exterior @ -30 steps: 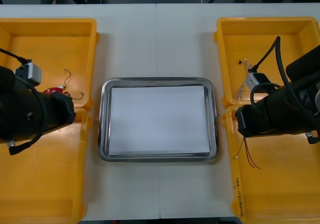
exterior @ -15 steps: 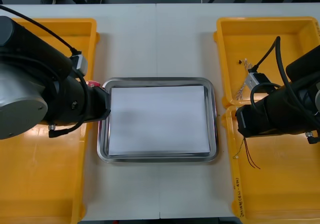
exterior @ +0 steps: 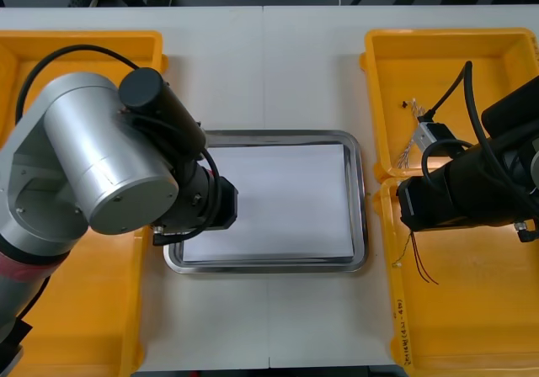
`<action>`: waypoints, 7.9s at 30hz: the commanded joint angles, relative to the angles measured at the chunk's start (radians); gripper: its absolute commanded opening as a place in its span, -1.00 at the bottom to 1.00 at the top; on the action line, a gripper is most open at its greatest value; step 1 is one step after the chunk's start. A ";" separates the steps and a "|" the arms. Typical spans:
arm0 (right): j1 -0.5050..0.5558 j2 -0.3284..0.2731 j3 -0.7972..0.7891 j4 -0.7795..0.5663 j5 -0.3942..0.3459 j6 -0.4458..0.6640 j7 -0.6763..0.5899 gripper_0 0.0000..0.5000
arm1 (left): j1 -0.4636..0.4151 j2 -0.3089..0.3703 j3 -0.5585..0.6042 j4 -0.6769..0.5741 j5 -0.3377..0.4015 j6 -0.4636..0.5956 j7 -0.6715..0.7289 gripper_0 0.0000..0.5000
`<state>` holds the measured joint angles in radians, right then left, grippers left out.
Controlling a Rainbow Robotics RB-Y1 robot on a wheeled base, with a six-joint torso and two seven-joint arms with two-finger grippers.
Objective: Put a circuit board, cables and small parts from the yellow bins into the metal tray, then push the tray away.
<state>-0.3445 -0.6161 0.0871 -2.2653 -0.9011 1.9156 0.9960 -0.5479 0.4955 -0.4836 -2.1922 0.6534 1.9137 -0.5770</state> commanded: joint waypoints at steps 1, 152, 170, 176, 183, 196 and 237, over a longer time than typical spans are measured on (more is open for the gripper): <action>-0.025 -0.031 0.017 -0.006 -0.007 0.004 -0.011 -1.00 | -0.038 -0.063 -0.044 0.048 -0.035 0.006 -0.098 -1.00; -0.288 0.266 0.531 0.162 0.421 -0.070 1.060 -1.00 | -0.280 0.348 0.316 0.758 0.111 -0.196 -0.521 1.00; -0.327 0.305 0.602 0.308 0.455 -0.133 1.138 -1.00 | -0.279 0.247 0.246 0.916 0.069 -0.397 -0.520 1.00; -0.330 0.288 0.642 0.322 0.467 -0.155 1.161 -1.00 | -0.280 0.221 0.214 0.954 0.065 -0.435 -0.520 1.00; -0.330 0.251 0.685 0.331 0.464 -0.196 1.170 -1.00 | -0.279 0.202 0.211 0.985 0.061 -0.452 -0.520 1.00; -0.329 0.234 0.708 0.365 0.468 -0.236 1.190 -1.00 | -0.262 0.199 0.211 1.006 0.061 -0.463 -0.524 1.00; -0.380 0.225 0.534 0.317 0.455 -0.147 1.195 1.00 | -0.264 0.252 0.422 0.753 0.005 -0.226 -0.504 -1.00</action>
<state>-0.6618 -0.3717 0.6962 -1.9045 -0.4301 1.7387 2.1430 -0.7890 0.7086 -0.1261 -1.3571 0.6682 1.6410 -1.0994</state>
